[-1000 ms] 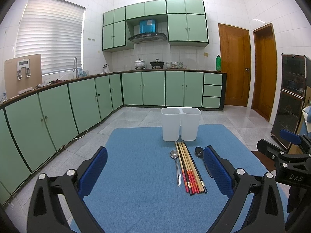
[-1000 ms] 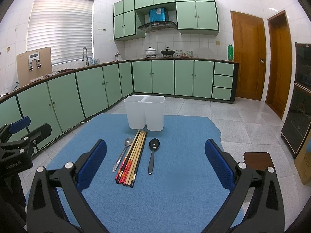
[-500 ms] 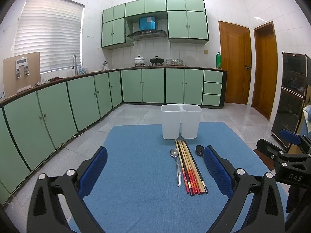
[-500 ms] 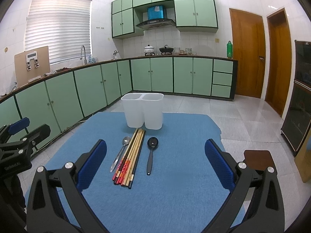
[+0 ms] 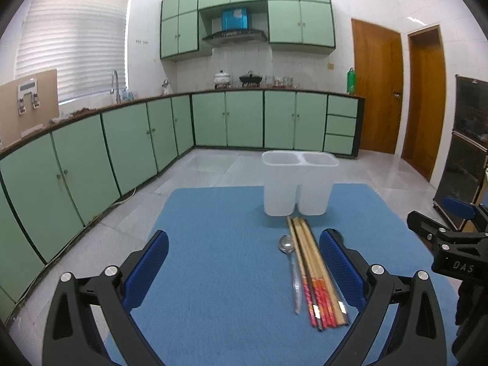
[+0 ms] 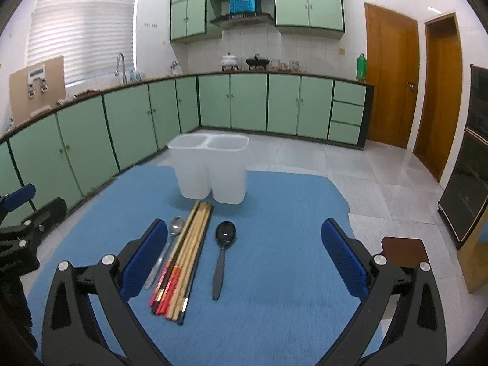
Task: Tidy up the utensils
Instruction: 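Lower the right tool onto the black spoon and close on its handle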
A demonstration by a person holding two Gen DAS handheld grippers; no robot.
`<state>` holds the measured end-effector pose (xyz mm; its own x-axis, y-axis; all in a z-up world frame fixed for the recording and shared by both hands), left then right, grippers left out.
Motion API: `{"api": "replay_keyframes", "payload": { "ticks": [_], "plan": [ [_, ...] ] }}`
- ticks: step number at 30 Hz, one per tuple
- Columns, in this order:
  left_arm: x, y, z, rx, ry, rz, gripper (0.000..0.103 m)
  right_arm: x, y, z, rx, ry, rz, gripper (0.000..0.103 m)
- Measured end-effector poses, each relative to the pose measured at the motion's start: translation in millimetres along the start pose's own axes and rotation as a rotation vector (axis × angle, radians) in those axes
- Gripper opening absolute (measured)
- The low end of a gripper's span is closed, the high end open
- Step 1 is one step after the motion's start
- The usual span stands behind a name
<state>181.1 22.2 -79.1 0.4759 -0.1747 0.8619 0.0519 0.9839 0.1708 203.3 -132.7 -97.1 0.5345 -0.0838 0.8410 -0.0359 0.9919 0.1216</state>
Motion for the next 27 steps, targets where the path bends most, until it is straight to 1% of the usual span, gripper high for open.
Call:
{"api": "replay_keyframes", "payload": {
  "ticks": [4,6,8,13,14,16,18,20,21,25,27],
  "plan": [
    [-7,9,-42,0.004,0.081,-0.001,0.097,-7,-2,-44,-0.027,0.077,0.009,0.098],
    [-13,13,-64,-0.003,0.123,0.005,0.097,-12,-2,-66,-0.023,0.122,-0.004,0.097],
    [-19,16,-81,0.006,0.16,0.001,0.097,-17,-2,-87,-0.017,0.165,-0.018,0.094],
    [-33,15,-112,-0.006,0.223,0.001,0.097,-33,8,-128,-0.013,0.258,-0.015,0.08],
    [-36,14,-117,-0.01,0.236,-0.004,0.097,-36,10,-134,-0.012,0.272,-0.018,0.079],
    [-40,11,-126,-0.018,0.257,-0.012,0.097,-41,13,-147,-0.01,0.303,-0.027,0.072],
    [-44,7,-134,-0.025,0.273,-0.016,0.097,-45,15,-158,-0.015,0.331,-0.036,0.067],
    [-46,7,-139,-0.029,0.285,-0.019,0.097,-48,18,-167,-0.018,0.351,-0.051,0.065],
    [-47,7,-143,-0.03,0.292,-0.02,0.097,-49,18,-170,-0.023,0.359,-0.052,0.064],
    [-48,8,-149,-0.041,0.3,-0.022,0.097,-57,22,-175,-0.029,0.395,-0.063,0.055],
    [-47,7,-151,-0.047,0.301,-0.025,0.097,-58,23,-177,-0.04,0.389,-0.047,0.052]
  ]
}}
Point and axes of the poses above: each gripper's, at about its wrist camera, not at the fingertips, and z roughly against the way its jaws point, y to its left, x to its top, the point moved 10 cm from there along -z, roughly the way its jaws point, and after that the axes turned 9 degrees about -z, right-handed, at the moved point
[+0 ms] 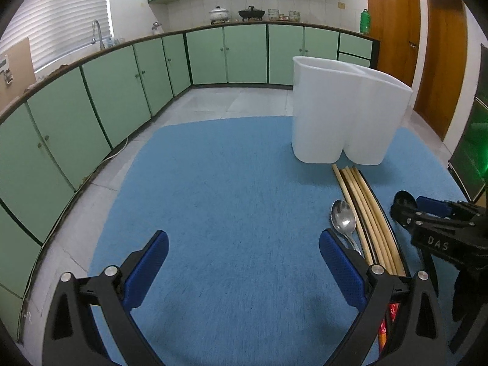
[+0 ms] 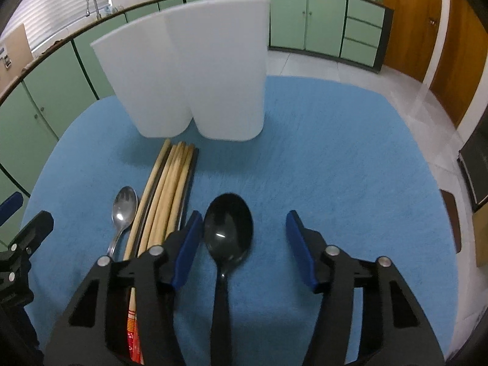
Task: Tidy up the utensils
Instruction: 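Lower the right tool onto the black spoon and close on its handle, then close the left tool on the silver spoon while the right tool holds the black spoon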
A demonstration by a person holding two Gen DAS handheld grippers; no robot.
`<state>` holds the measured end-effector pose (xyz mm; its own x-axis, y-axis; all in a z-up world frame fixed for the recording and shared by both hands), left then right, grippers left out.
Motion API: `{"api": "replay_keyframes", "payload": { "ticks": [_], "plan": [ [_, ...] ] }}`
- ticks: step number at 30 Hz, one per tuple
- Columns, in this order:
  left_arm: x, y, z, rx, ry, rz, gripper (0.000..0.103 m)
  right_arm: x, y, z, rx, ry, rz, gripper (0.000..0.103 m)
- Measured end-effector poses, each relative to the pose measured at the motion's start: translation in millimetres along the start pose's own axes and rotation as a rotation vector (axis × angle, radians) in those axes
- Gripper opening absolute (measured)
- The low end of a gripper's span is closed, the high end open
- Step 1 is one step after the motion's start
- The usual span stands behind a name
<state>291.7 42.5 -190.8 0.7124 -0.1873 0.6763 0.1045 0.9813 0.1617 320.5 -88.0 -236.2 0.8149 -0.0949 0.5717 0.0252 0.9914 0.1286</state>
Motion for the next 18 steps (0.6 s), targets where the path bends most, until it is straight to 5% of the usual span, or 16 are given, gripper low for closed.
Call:
{"api": "replay_keyframes", "payload": {
  "ticks": [3,11,18],
  "plan": [
    [2,-10,-4,-0.034,0.006,-0.008,0.097,1,5,-1,0.012,-0.005,0.026,0.031],
    [4,-44,-13,-0.118,0.024,-0.059,0.097,1,-3,9,0.023,-0.005,0.039,0.029],
    [3,-58,-32,-0.119,0.072,-0.099,0.097,9,-6,10,0.035,-0.006,0.012,0.03]
  ]
}}
Point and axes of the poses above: each gripper's, at about its wrist camera, not at the fingertips, and z roughly against the way its jaws point, y to its left, x to its top, the point moved 10 cm from there along -z, roughly the way its jaws point, and after that the axes turned 9 degrees about -z, right-handed, at the moved point
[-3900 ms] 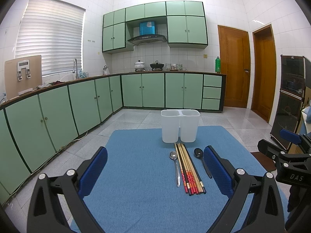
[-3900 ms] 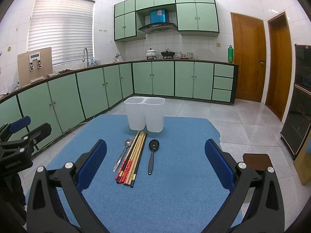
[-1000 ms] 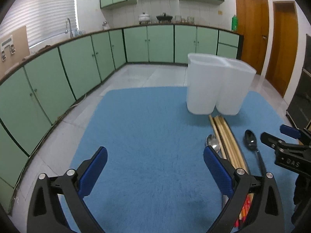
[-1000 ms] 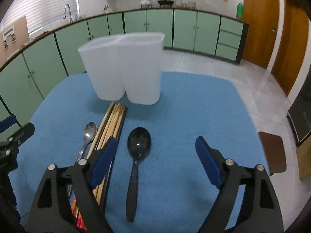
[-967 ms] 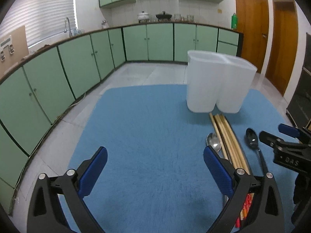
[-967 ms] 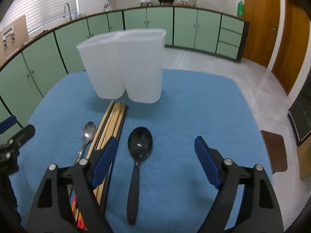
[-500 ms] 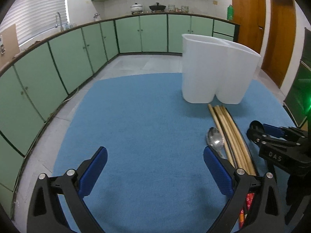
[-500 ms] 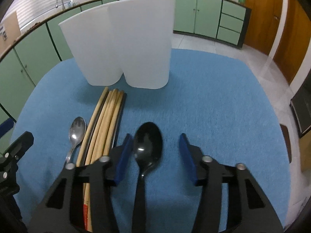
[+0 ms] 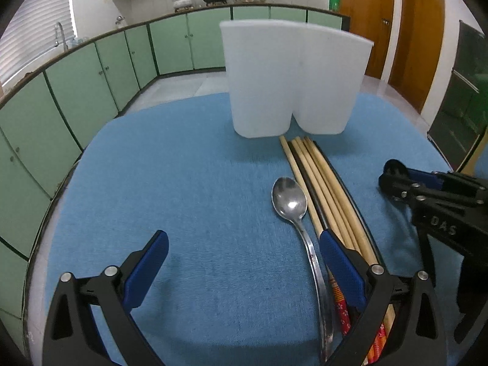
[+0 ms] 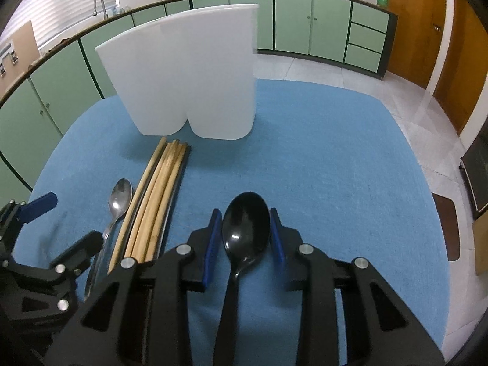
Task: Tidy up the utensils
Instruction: 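Close the left tool on the silver spoon while the right tool holds the black spoon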
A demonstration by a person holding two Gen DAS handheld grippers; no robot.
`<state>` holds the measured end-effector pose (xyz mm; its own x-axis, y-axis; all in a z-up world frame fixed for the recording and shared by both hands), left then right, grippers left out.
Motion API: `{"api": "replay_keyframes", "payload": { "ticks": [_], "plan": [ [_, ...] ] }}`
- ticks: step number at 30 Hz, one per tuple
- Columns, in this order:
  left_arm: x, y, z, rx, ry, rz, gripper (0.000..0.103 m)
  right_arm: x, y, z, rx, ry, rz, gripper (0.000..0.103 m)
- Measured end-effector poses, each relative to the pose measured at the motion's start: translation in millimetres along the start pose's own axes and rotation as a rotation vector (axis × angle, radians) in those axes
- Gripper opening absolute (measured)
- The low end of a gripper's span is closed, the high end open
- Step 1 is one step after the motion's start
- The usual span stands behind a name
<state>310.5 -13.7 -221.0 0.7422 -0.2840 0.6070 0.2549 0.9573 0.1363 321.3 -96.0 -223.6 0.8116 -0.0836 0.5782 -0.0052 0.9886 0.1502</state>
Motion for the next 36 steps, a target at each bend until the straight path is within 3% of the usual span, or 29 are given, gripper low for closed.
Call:
{"api": "replay_keyframes", "payload": {
  "ticks": [6,15,22,36],
  "plan": [
    [-4,-4,-16,0.006,0.05,-0.011,0.098,1,1,-3,0.005,0.003,-0.009,0.03],
    [-6,32,-17,0.074,0.062,0.017,0.098,-7,-5,-7,-0.032,-0.011,0.006,0.03],
    [11,30,-20,0.006,0.024,0.043,0.097,-6,-6,-10,-0.039,-0.009,0.017,0.032],
    [49,41,-57,0.033,0.071,-0.003,0.097,0,-11,-16,-0.02,0.037,0.002,0.037]
  ]
}}
Point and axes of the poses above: each gripper's, at about its wrist camera, not at the fingertips, and z roughly against the way its jaws point, y to its left, x to its top, the point moved 10 cm from there along -z, roughly the way its jaws point, and after that the axes turned 9 degrees about -z, right-handed, at the moved point
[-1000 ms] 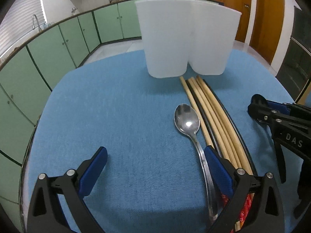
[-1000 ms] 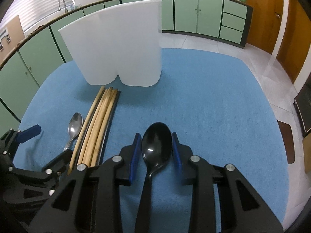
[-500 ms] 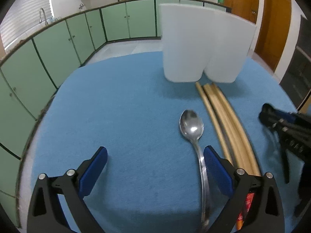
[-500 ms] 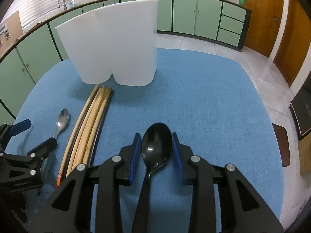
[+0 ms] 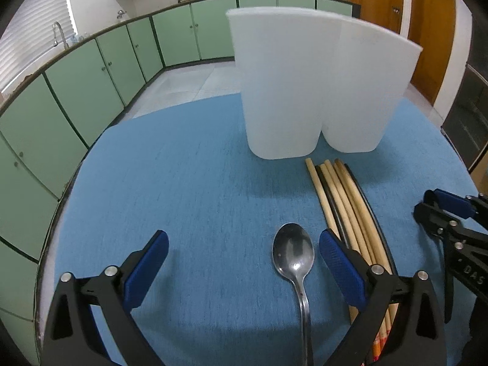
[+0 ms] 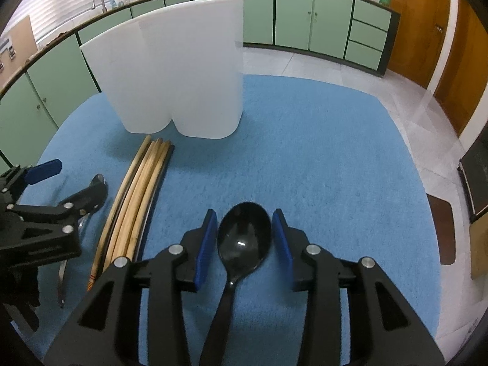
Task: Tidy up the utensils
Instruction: 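Close the left tool on the silver spoon while the right tool holds the black spoon, then carry both spoons over the white holder and open both tools to drop them in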
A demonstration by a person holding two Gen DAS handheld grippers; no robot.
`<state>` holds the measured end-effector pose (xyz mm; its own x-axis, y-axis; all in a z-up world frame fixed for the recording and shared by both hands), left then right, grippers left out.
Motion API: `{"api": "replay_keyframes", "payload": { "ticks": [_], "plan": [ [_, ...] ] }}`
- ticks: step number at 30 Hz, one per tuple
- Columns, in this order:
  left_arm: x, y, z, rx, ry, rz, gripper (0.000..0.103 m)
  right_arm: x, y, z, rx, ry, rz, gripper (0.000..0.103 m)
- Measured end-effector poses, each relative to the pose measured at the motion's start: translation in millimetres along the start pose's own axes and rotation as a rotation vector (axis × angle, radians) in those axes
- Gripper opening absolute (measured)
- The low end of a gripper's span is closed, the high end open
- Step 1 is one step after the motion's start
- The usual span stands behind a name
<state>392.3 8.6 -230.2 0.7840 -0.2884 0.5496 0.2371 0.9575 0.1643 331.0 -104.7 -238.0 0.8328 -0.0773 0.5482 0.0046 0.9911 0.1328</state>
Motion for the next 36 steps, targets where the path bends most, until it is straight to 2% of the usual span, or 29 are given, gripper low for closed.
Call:
{"api": "replay_keyframes", "payload": {
  "ticks": [2,4,5,7,12,13,16,21,23,25,27,32,36],
  "plan": [
    [1,-2,-3,-0.017,0.008,0.01,0.096,2,-1,-1,0.001,0.013,-0.005,0.037],
    [2,-2,-6,-0.037,0.008,0.019,0.09,4,0,-3,0.006,0.023,-0.003,0.038],
    [2,-1,-8,-0.05,0.009,0.022,0.08,5,0,-4,0.004,0.029,0.0,0.038],
    [4,-2,-8,-0.074,0.0,0.035,0.072,10,-3,-5,-0.003,0.035,0.003,0.033],
    [10,-8,-2,-0.149,-0.032,0.035,0.031,11,0,-6,-0.002,0.029,0.006,0.033],
    [11,-8,-1,-0.172,-0.038,0.042,0.029,12,1,-4,0.012,0.014,0.005,0.033],
    [11,-4,3,-0.212,-0.066,0.067,0.028,15,3,9,0.051,-0.063,0.006,0.033],
    [11,4,27,-0.253,-0.195,0.094,0.028,25,4,34,0.078,-0.195,0.03,0.033],
    [11,7,42,-0.248,-0.266,0.094,0.027,26,6,40,0.092,-0.227,0.027,0.033],
    [2,-11,64,-0.236,-0.33,0.092,0.027,30,8,46,0.089,-0.266,0.044,0.033],
    [3,-10,75,-0.212,-0.389,0.079,0.027,32,8,49,0.096,-0.289,0.05,0.033],
    [3,-8,97,-0.168,-0.481,0.077,0.027,42,11,64,0.131,-0.352,0.05,0.032],
    [17,-9,117,-0.146,-0.565,0.063,0.027,52,14,83,0.164,-0.408,0.05,0.032]
  ]
}}
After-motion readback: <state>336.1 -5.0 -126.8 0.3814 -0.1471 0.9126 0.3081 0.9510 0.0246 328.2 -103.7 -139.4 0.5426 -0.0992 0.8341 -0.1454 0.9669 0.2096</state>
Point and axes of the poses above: each gripper's, at about its wrist camera, not at the fingertips, and z roughly against the way its jaws point, y to its left, x to its top, the point moved 10 cm from there along -z, roughly the way its jaws point, and after that the axes turned 9 degrees about -z, right-handed, at the moved point
